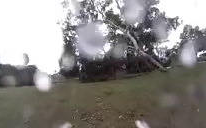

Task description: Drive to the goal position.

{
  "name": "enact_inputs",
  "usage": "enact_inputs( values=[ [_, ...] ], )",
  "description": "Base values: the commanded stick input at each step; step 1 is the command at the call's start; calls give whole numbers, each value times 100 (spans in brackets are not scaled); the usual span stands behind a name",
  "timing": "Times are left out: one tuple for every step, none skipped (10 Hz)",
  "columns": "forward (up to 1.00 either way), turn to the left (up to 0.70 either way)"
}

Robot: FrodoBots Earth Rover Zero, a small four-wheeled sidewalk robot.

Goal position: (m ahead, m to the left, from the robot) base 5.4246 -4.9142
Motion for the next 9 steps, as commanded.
enact_inputs(
  values=[
    [100,13],
    [100,31],
    [100,40],
    [100,40],
    [100,33],
    [100,0],
    [100,0],
    [100,0],
    [100,0]
  ],
)
